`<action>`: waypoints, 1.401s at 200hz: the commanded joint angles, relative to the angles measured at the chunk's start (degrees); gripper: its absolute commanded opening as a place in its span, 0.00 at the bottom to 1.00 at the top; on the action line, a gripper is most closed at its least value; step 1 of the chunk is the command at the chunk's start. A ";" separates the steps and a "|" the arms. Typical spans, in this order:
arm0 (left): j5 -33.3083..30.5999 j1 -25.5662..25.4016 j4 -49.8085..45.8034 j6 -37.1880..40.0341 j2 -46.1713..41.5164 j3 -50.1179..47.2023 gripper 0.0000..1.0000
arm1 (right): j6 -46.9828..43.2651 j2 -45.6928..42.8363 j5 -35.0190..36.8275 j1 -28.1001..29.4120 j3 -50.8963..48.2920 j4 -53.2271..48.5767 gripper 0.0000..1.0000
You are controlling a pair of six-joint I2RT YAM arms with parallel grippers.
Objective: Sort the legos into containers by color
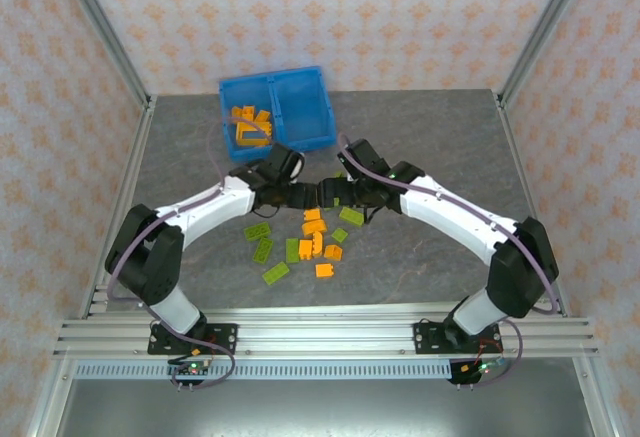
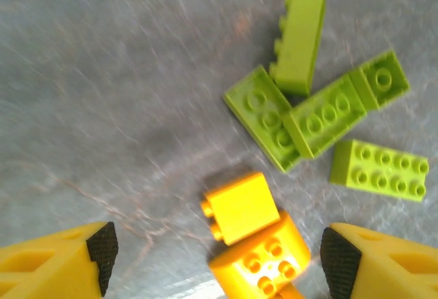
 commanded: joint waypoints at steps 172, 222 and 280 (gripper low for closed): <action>-12.02 -6.16 -5.81 -15.16 18.19 7.97 0.40 | 4.25 -10.03 13.66 -0.25 -6.13 -0.84 0.99; -18.46 -1.77 -8.52 -12.02 8.94 9.63 0.34 | 4.48 -10.51 14.46 -0.25 -6.11 -1.03 0.99; -26.77 13.08 -10.09 -0.15 10.69 26.50 0.34 | 4.20 -10.96 14.35 -0.25 -5.31 -1.23 0.99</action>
